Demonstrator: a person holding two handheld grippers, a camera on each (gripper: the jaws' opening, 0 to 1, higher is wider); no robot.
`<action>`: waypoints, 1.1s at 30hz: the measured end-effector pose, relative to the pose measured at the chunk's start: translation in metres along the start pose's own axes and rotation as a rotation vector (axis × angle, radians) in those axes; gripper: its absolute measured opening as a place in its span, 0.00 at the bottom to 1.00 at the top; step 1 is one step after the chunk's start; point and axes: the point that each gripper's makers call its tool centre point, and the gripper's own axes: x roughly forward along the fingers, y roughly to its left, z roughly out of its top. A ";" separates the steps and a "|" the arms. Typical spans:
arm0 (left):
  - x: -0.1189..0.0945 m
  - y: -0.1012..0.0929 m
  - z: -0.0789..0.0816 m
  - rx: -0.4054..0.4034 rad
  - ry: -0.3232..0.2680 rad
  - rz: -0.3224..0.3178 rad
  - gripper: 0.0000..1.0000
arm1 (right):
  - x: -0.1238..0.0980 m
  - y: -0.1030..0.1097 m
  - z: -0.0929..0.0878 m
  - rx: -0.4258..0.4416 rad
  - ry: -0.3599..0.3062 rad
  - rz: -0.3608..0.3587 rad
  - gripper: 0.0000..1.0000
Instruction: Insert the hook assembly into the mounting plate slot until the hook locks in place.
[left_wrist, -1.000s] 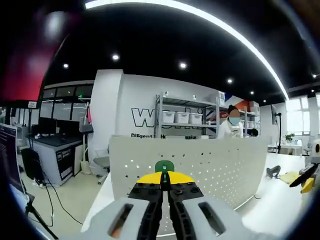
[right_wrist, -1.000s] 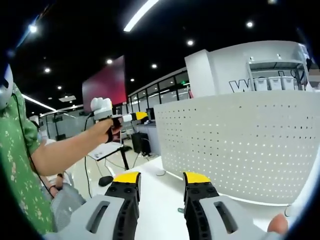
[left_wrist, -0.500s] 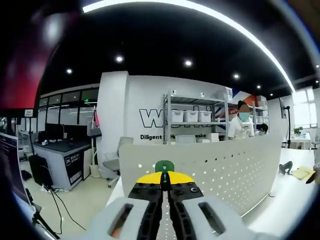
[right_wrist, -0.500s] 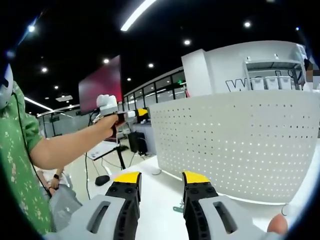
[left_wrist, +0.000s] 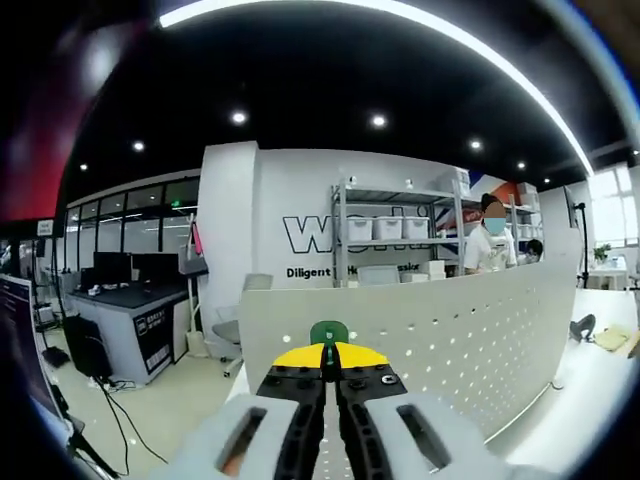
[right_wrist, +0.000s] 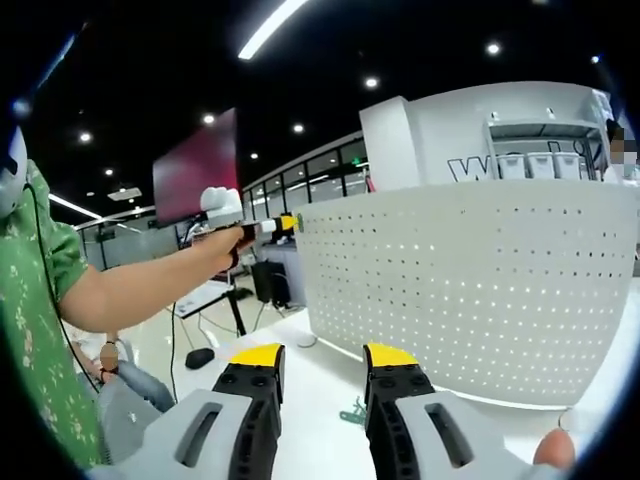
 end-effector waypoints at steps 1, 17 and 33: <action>0.002 0.000 -0.001 0.000 0.000 0.001 0.02 | 0.000 0.000 0.000 0.000 0.001 0.000 0.31; 0.010 0.004 -0.005 0.027 -0.018 0.038 0.02 | 0.004 -0.003 -0.002 0.004 0.013 -0.007 0.30; 0.015 0.005 -0.008 0.051 -0.013 0.040 0.02 | 0.006 -0.003 -0.005 0.009 0.024 -0.005 0.28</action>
